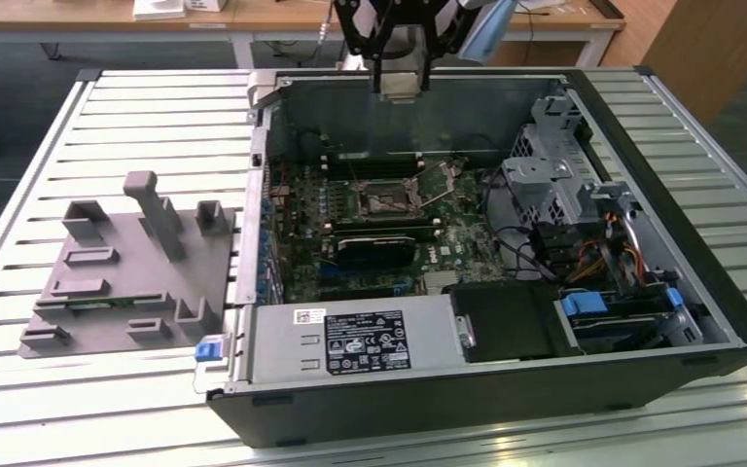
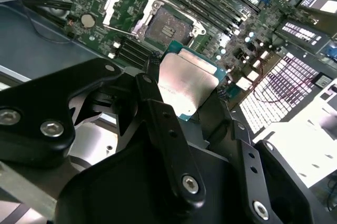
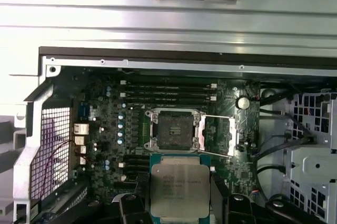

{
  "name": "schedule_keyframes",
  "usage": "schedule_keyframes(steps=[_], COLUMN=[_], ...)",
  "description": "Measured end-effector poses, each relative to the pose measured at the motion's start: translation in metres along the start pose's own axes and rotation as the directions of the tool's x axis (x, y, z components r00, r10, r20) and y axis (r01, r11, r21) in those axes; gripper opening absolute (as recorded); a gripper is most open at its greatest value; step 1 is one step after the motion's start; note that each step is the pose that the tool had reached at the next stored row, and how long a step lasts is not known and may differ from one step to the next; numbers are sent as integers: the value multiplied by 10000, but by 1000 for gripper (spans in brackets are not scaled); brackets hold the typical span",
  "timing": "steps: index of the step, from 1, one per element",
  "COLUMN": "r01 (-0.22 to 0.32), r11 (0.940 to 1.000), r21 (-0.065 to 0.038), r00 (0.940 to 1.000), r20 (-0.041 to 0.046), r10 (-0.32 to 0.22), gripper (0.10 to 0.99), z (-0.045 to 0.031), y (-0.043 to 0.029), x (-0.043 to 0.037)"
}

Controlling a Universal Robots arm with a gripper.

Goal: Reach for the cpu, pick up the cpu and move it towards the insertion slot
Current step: 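Pick up the cpu and move it towards the insertion slot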

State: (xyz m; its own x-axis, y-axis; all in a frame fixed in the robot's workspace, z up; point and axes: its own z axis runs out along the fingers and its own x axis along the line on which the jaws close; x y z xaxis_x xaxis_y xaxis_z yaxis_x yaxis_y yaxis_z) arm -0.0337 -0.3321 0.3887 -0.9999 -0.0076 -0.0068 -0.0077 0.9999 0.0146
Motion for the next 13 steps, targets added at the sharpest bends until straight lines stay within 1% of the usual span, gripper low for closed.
schedule_keyframes(steps=[6,13], r01=[1,0], r11=[10000,10000], r21=[0,1], r00=[10000,10000], r20=[0,0], r10=[-1,0], gripper=[541,541], z=[4,6], y=[7,7], x=[-49,-70])
